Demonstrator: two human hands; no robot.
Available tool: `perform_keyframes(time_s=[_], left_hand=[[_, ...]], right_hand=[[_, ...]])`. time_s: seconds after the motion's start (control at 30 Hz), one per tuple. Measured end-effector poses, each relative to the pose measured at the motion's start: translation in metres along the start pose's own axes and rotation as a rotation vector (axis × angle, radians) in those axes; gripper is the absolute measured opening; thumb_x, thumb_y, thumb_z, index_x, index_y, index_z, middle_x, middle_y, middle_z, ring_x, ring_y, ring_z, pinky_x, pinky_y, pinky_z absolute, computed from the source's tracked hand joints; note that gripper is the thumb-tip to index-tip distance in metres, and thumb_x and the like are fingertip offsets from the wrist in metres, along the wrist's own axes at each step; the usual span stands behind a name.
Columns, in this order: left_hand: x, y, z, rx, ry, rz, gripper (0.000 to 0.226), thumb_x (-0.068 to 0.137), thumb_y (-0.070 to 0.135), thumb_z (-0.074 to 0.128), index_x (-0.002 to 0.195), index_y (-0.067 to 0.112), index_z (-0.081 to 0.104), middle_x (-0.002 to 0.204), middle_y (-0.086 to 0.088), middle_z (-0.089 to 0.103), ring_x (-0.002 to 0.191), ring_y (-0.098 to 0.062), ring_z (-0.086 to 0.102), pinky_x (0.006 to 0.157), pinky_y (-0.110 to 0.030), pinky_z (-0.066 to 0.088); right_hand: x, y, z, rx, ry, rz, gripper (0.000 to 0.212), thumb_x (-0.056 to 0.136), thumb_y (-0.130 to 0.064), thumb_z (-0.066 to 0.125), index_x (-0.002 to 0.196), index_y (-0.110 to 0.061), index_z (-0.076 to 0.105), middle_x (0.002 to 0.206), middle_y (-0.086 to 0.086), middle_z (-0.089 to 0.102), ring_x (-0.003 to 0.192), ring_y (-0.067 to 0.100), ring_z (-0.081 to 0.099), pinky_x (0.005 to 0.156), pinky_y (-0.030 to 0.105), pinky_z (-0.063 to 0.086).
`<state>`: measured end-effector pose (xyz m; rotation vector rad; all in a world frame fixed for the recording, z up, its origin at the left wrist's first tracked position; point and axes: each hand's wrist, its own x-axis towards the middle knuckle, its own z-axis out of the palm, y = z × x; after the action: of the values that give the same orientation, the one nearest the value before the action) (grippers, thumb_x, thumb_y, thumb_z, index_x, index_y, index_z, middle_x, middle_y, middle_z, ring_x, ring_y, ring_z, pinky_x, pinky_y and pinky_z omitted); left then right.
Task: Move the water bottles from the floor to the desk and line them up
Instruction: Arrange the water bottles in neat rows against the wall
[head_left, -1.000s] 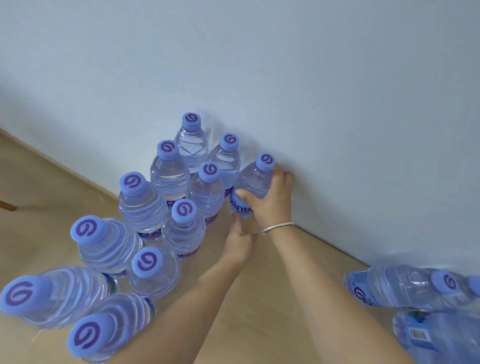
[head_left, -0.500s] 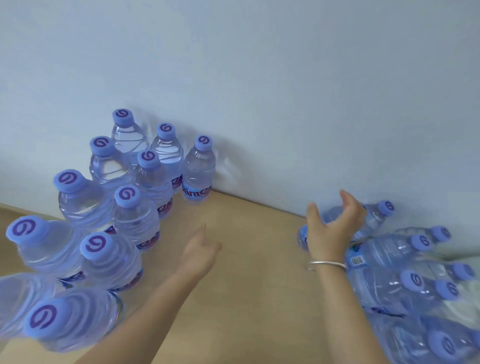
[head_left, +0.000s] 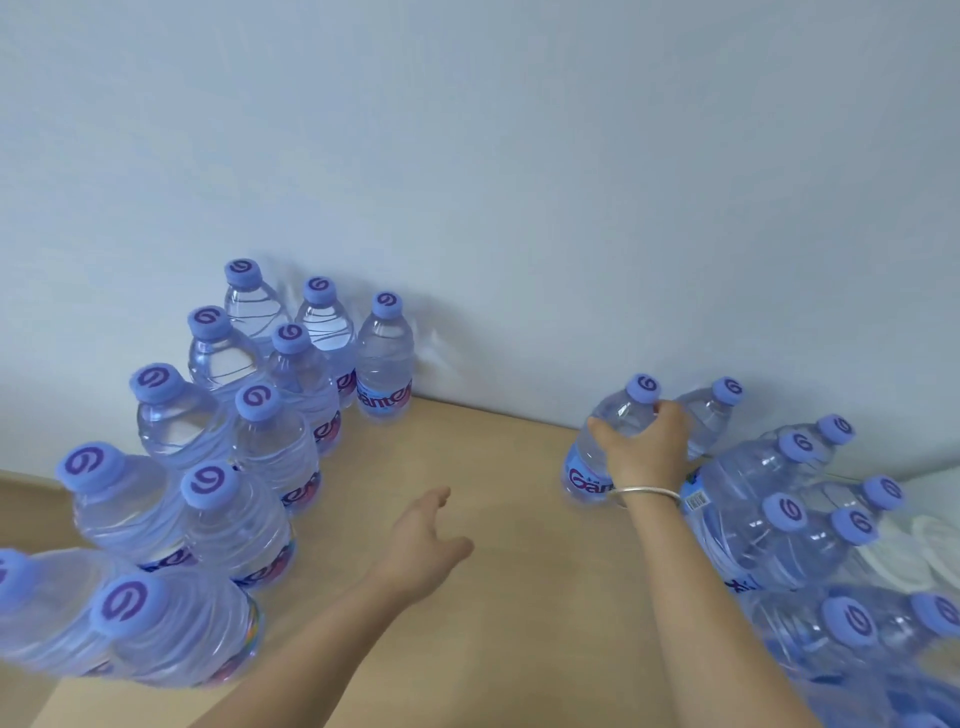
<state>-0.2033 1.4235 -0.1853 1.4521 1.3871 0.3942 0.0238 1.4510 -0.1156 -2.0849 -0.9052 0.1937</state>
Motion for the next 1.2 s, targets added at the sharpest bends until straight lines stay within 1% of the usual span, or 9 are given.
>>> perform_keyframes(time_s=[0.2,0.27,0.37,0.47,0.57,0.73,0.9,1.03,1.2], left_hand=[[-0.018,0.021,-0.001,-0.111,0.132,0.224,0.102,0.066,0.034,0.083,0.145,0.032,0.018,0.135,0.021,0.031,0.128,0.002,0.031,0.101,-0.015,0.024],[-0.022,0.023,-0.003,-0.336,0.169,0.273,0.093,0.054,0.031,0.088,0.132,0.034,0.037,0.125,0.016,0.052,0.116,-0.005,0.051,0.096,-0.029,0.045],[-0.043,0.026,-0.016,-0.570,0.259,0.319,0.069,0.050,0.006,0.089,0.107,0.029,0.057,0.091,0.011,0.070,0.082,-0.007,0.066,0.071,-0.020,0.054],[-0.063,0.029,-0.039,-0.689,0.057,0.328,0.061,0.043,0.019,0.086,0.099,0.010,0.063,0.081,0.000,0.071,0.073,-0.013,0.064,0.064,-0.023,0.053],[-0.073,0.024,-0.061,-0.708,-0.253,0.326,0.057,0.048,0.021,0.079,0.100,0.006,0.061,0.085,-0.004,0.068,0.078,-0.015,0.063,0.068,-0.025,0.050],[-0.079,0.021,-0.067,-0.550,-0.135,0.251,0.072,0.051,0.016,0.084,0.117,0.007,0.055,0.101,0.001,0.071,0.091,-0.011,0.067,0.075,-0.019,0.051],[-0.084,0.015,-0.065,-0.562,0.006,0.249,0.059,0.050,0.009,0.084,0.105,0.010,0.062,0.095,-0.002,0.074,0.086,-0.015,0.070,0.073,-0.025,0.056],[-0.083,0.009,-0.067,-0.596,-0.015,0.255,0.047,0.057,-0.001,0.082,0.101,0.007,0.066,0.093,-0.007,0.074,0.084,-0.018,0.070,0.070,-0.025,0.054],[-0.076,0.001,-0.058,-0.589,0.020,0.224,0.048,0.057,0.007,0.085,0.101,0.010,0.068,0.094,-0.006,0.074,0.086,-0.018,0.070,0.077,-0.031,0.057]], right_hand=[[-0.044,-0.063,-0.019,0.202,-0.300,-0.066,0.050,0.065,-0.025,0.081,0.100,-0.014,0.048,0.087,-0.003,0.047,0.081,0.016,0.051,0.065,0.024,0.038],[-0.060,-0.082,-0.024,0.307,-0.373,-0.093,0.048,0.064,-0.025,0.082,0.100,-0.017,0.052,0.087,-0.005,0.054,0.081,0.011,0.055,0.067,0.020,0.041],[-0.078,-0.107,-0.028,0.346,-0.432,-0.125,0.050,0.060,-0.032,0.085,0.094,-0.016,0.053,0.080,-0.009,0.053,0.072,0.004,0.054,0.065,0.017,0.045],[-0.084,-0.125,-0.037,0.449,-0.718,-0.063,0.046,0.065,-0.034,0.081,0.098,-0.019,0.053,0.089,-0.003,0.060,0.081,0.013,0.063,0.073,0.029,0.052],[-0.091,-0.130,-0.038,0.599,-1.013,-0.078,0.018,0.072,-0.021,0.074,0.085,-0.015,0.064,0.077,-0.004,0.067,0.071,0.006,0.066,0.062,0.019,0.053],[-0.102,-0.123,-0.015,0.463,-0.732,-0.098,0.067,0.041,-0.057,0.076,0.085,-0.006,0.068,0.076,-0.001,0.070,0.068,0.011,0.067,0.065,0.025,0.051],[-0.103,-0.120,-0.008,0.410,-0.781,-0.151,0.049,0.053,-0.055,0.077,0.085,-0.019,0.071,0.079,-0.005,0.073,0.075,0.011,0.070,0.073,0.030,0.054],[-0.098,-0.118,-0.005,0.186,-0.788,-0.263,0.075,0.045,-0.082,0.061,0.092,-0.025,0.068,0.089,-0.007,0.072,0.085,0.010,0.068,0.080,0.035,0.054],[-0.097,-0.119,0.003,0.132,-0.743,-0.219,0.065,0.046,-0.073,0.060,0.082,-0.020,0.070,0.080,-0.004,0.072,0.078,0.014,0.068,0.073,0.033,0.053]])
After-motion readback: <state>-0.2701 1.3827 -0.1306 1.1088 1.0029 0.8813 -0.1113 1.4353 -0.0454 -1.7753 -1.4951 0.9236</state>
